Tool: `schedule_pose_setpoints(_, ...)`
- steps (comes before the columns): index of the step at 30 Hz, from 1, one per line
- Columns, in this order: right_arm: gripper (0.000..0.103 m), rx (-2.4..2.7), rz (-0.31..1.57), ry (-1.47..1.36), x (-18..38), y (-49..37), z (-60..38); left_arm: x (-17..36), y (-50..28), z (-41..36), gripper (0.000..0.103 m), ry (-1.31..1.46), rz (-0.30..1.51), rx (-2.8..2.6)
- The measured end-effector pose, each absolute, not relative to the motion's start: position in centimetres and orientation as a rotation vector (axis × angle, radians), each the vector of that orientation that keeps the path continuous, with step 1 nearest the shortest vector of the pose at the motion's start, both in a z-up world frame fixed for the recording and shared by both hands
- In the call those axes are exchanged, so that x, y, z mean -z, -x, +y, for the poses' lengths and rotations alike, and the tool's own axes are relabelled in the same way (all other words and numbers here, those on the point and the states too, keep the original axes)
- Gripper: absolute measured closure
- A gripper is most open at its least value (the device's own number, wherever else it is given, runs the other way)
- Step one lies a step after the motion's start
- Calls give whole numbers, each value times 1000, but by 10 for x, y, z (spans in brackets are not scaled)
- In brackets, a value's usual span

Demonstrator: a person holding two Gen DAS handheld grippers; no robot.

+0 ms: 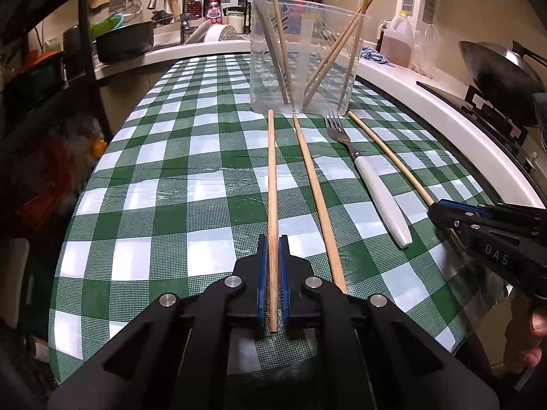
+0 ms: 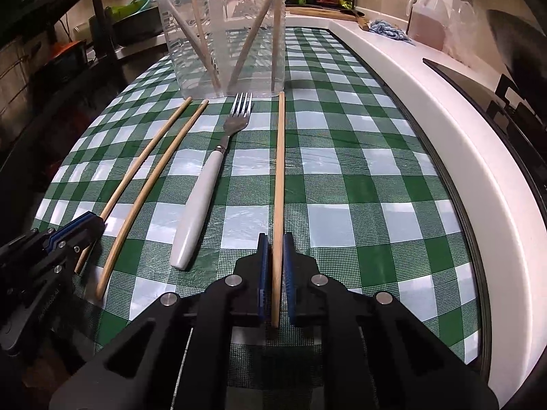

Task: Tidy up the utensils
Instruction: 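Grasp a chopstick with the left tool while the right tool grasps another chopstick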

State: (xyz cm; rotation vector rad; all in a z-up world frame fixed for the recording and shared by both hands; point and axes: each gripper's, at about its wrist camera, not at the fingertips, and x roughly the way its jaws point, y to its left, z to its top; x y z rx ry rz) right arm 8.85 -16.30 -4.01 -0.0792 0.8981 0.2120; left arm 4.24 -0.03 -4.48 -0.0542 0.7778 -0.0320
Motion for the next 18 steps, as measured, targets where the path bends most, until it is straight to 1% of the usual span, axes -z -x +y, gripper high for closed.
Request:
schedule_pose_setpoints(15,92,-201,875,97,41,-86,-157,45,-44,-4,96,23,759,24)
schedule_pose_setpoints(16,96,-201,874,99,41,-86,-157,45,-44,-4,97,21,759,23)
schedule_pose_setpoints(18,96,-202,873,103,40,-85,-157,45,-44,-4,97,22,759,24)
